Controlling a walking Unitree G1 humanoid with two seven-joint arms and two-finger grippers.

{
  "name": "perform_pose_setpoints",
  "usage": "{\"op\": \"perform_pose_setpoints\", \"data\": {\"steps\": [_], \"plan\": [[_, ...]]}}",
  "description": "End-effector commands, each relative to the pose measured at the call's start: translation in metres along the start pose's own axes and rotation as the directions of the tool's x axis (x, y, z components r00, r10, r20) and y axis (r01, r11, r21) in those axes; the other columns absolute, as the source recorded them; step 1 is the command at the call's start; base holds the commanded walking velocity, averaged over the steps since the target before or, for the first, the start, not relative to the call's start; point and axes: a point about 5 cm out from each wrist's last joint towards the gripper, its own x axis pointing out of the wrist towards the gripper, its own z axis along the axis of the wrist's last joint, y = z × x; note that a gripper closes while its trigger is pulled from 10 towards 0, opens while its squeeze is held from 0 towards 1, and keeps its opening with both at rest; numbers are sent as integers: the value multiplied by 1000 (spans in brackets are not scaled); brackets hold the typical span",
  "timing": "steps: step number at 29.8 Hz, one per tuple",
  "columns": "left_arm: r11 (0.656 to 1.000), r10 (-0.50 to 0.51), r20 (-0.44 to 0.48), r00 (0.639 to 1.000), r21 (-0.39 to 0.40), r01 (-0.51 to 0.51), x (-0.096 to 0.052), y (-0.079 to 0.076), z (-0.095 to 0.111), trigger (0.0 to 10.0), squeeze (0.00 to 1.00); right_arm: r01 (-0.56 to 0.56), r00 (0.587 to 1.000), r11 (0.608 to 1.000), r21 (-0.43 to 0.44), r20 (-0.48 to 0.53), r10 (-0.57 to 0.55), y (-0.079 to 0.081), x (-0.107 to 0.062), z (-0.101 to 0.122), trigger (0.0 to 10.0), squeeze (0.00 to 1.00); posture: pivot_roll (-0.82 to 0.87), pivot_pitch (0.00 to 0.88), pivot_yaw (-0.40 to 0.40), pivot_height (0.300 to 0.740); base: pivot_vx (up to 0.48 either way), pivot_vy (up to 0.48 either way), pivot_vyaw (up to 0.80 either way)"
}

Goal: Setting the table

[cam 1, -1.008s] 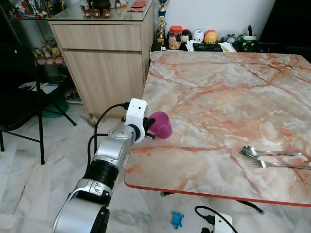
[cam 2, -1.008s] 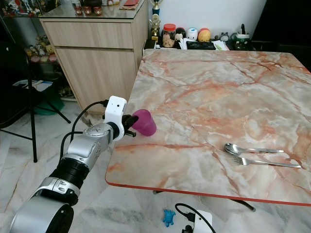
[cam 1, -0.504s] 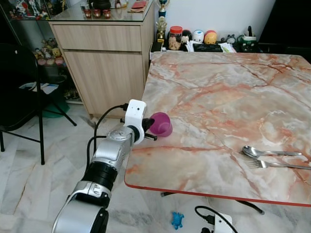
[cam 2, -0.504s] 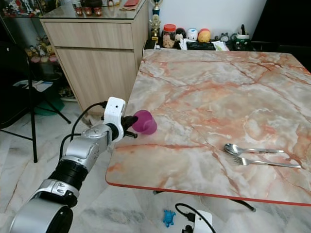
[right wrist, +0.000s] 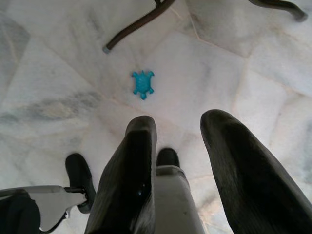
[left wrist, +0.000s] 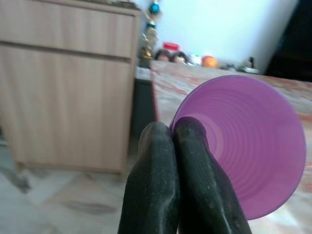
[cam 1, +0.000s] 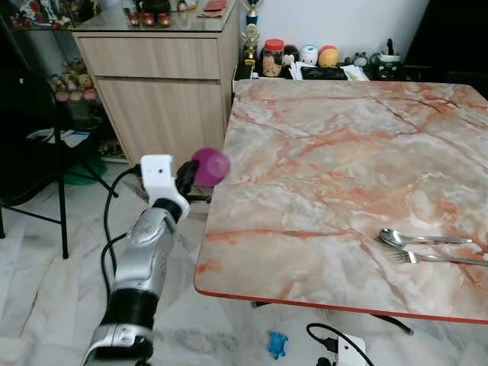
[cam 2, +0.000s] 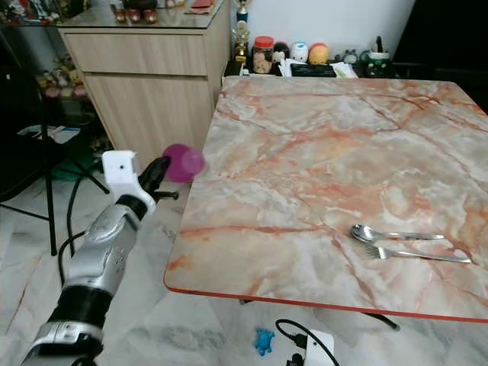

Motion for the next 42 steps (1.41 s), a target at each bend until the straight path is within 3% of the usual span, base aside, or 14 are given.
{"op": "perform_pose_setpoints", "data": {"steps": [1, 4, 9, 42], "plan": [[992, -14, 91, 996, 126, 2, -12, 3, 8, 10000, 0, 8, 1000, 1000, 13, 1, -8, -2, -1, -1, 10000, 0, 78, 0, -5, 740, 0, 0, 0], [986, -12, 100, 995, 167, -5, -19, 4, 5, 10000, 0, 10, 1000, 1000, 14, 2, -10, -3, -1, -1, 10000, 0, 77, 0, -7, 740, 0, 0, 0], [985, 36, 106, 994, 166, -53, -25, 8, 0, 10000, 0, 12, 1000, 1000, 15, 5, -12, -4, -1, -1, 10000, 0, 74, 0, -9, 740, 0, -263, 0], [988, 30, 164, 986, 147, -55, -10, -4, 6, 10000, 0, 18, 1000, 1000, 21, 14, -18, -5, 0, 0, 10000, 0, 61, 0, -12, 740, 0, -420, 0]]}}
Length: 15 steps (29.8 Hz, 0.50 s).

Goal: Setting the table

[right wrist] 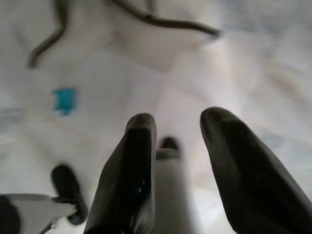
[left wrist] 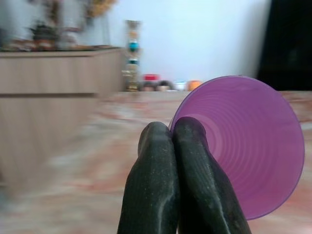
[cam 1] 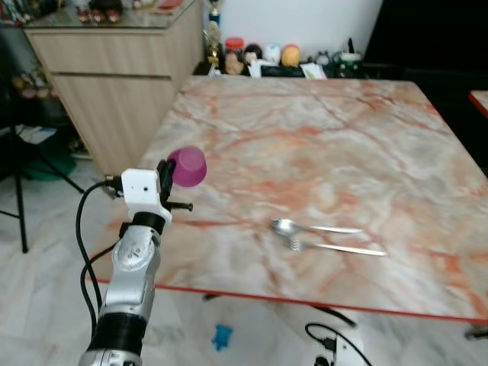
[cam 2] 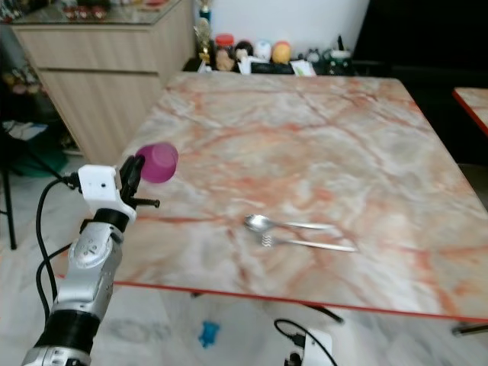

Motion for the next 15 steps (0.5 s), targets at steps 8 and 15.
{"op": "perform_pose_setpoints", "data": {"steps": [8, 15], "plan": [[996, -53, 32, 998, 80, 50, 4, 2, 9, 10000, 0, -8, 1000, 1000, 9, 11, 7, 3, 0, 3, 10000, 0, 60, 0, -13, 740, 0, -431, 0], [989, -57, 21, 998, 137, 53, -5, 21, 10, 10000, 0, -6, 1000, 1000, 6, 11, 6, 2, 1, 3, 10000, 0, 64, 0, -15, 740, 0, -429, 0]]}}
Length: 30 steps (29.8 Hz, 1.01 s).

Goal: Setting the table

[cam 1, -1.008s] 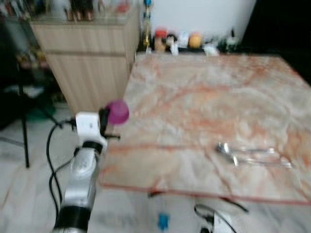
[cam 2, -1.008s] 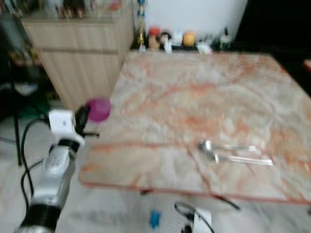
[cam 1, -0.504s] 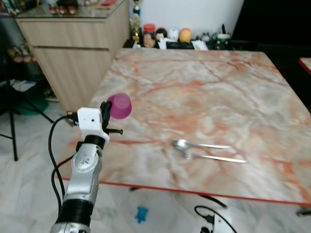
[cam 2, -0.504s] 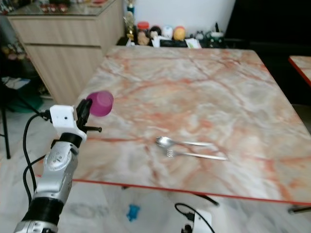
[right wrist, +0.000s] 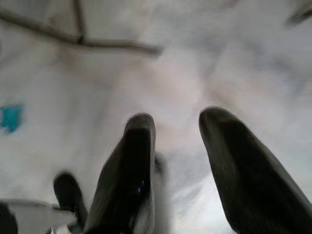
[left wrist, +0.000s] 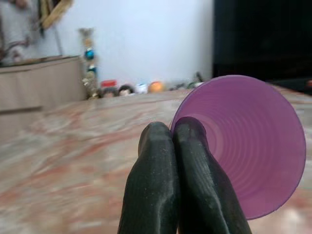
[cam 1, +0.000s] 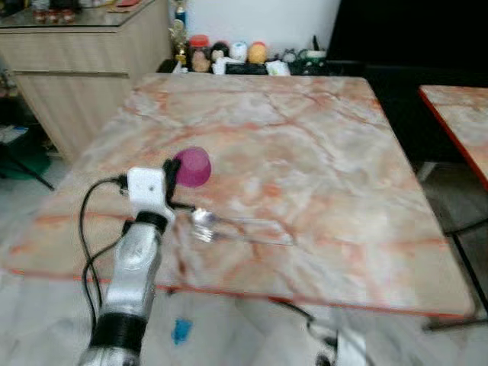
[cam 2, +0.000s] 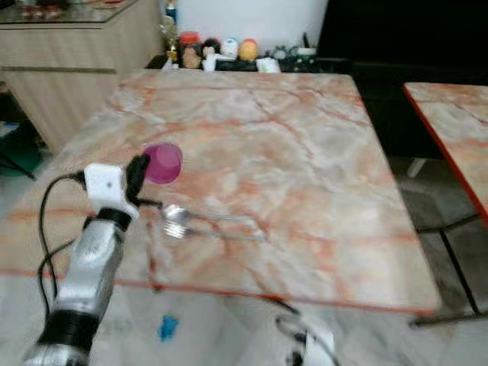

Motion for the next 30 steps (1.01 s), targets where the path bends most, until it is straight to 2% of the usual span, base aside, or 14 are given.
{"op": "perform_pose_setpoints", "data": {"steps": [1, 3, 7, 15, 30], "plan": [[999, 24, 10, 1000, 48, -25, -5, 18, 4, 10000, 0, -13, 1000, 1000, 7, -1, 13, 6, 0, 0, 10000, 0, 66, 0, -16, 740, 0, -431, 0], [995, 12, 16, 1000, 96, -13, -9, 24, 6, 10000, 0, -15, 1000, 1000, 2, -2, 15, 5, 0, 0, 10000, 0, 68, 0, -18, 740, 0, -429, 0], [995, 40, 23, 999, 93, -42, -8, 29, 8, 10000, 0, -17, 1000, 1000, -2, -1, 17, 4, 0, 0, 10000, 0, 71, 0, -22, 740, 0, -428, 0], [997, 8, 49, 999, 71, -11, 4, 14, 12, 10000, 0, -17, 1000, 1000, -5, 1, 17, 5, 0, 0, 10000, 0, 56, 0, -15, 740, 0, -428, 0], [997, 10, 58, 998, 72, -14, 8, 17, 15, 10000, 0, -9, 1000, 1000, 19, -27, 10, 6, -1, -4, 10000, 0, 55, 0, -7, 740, 0, -428, -53]]}}
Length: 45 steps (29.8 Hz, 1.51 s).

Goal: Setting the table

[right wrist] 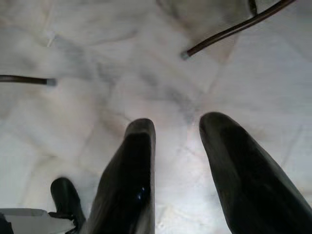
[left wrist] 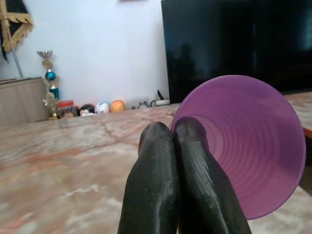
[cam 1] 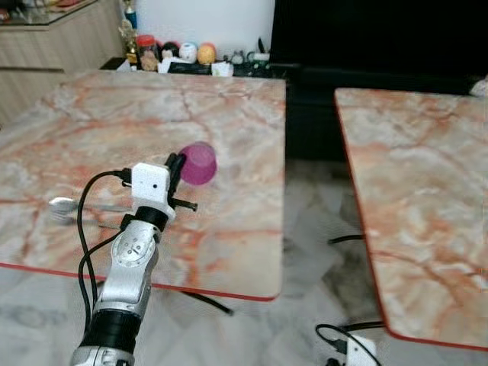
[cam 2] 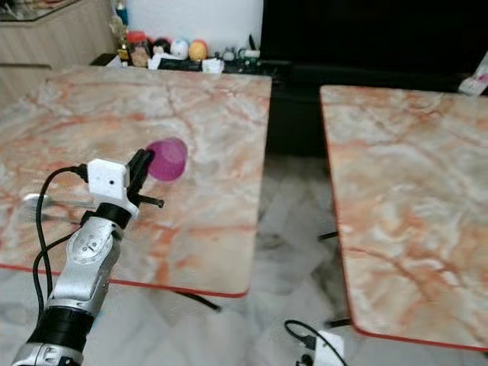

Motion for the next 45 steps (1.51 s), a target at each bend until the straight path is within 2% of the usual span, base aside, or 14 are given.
{"op": "perform_pose_setpoints", "data": {"steps": [1, 18, 45], "plan": [[1000, 8, 16, 1000, 9, -8, 2, 3, 3, 10000, 0, -10, 1000, 1000, 17, -28, 10, 5, -1, -7, 10000, 0, 55, 0, -7, 740, 0, -428, -800], [999, 36, 23, 999, -5, -36, 5, 4, 5, 10000, 0, -14, 1000, 1000, -2, -15, 14, 4, -1, -4, 10000, 0, 54, 0, -15, 740, 0, -428, -77], [1000, 28, 27, 999, -12, -28, 7, 3, 7, 10000, 0, -16, 1000, 1000, -5, -16, 16, 5, -1, -4, 10000, 0, 55, 0, -17, 740, 0, -427, 0]]}}
